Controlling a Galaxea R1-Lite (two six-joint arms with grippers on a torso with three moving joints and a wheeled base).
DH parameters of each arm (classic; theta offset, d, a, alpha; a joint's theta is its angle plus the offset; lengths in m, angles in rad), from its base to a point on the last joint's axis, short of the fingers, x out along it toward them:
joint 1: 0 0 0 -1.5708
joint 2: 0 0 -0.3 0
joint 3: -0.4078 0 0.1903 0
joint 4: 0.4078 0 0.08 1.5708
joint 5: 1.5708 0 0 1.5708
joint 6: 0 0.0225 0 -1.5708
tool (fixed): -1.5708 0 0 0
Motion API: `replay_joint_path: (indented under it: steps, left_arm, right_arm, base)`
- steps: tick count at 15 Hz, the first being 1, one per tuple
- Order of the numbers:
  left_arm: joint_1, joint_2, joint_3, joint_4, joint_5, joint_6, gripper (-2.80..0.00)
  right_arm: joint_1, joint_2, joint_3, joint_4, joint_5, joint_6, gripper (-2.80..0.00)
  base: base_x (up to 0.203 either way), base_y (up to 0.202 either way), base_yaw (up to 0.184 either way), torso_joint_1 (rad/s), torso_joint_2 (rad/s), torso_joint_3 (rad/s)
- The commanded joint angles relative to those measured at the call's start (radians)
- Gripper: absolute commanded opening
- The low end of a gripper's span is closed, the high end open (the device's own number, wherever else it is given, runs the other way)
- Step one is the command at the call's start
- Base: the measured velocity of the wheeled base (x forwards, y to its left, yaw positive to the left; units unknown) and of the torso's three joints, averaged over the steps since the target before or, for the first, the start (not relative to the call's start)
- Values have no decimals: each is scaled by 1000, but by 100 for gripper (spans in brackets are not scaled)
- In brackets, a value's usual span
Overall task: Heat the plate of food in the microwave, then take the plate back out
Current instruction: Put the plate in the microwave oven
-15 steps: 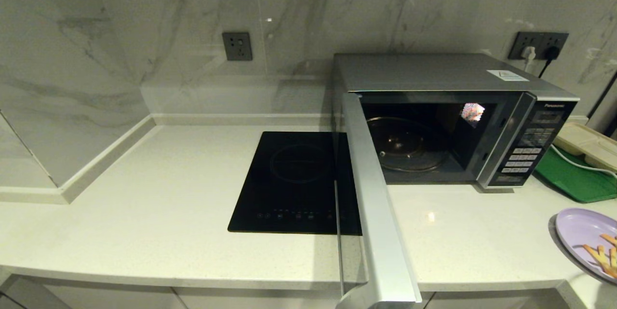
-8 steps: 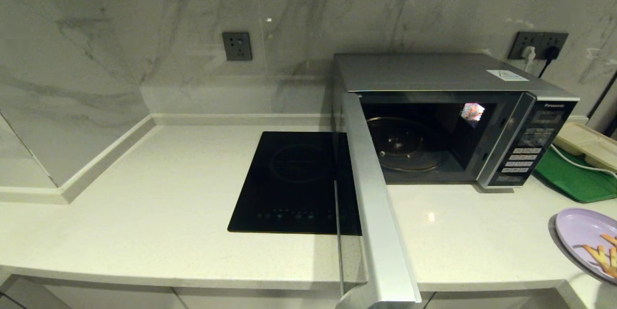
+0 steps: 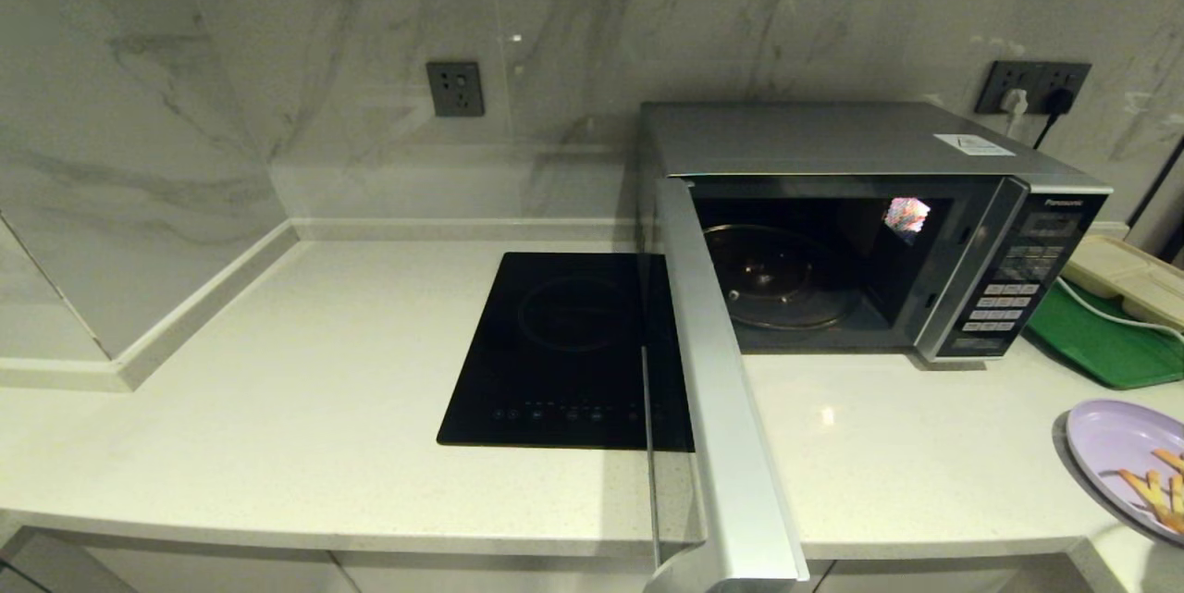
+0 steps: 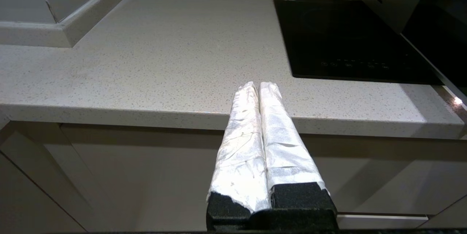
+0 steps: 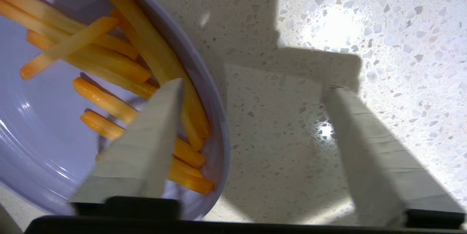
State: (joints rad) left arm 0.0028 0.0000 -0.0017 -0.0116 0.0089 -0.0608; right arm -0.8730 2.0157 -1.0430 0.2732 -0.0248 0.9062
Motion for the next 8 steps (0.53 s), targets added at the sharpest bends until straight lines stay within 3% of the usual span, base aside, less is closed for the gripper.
replay_joint_path:
  steps: [1,8]
  left_arm:
    - [0,0,0,-1,0,-1,-280]
    - [0,0,0,-1,0,-1,-280]
  right_arm:
    - [0,0,1,1,0,5,-280]
    - [0,3,4,1,2,7,-280]
  base:
    - [0,0,0,0,0,0]
    - [0,0,0,0,0,0]
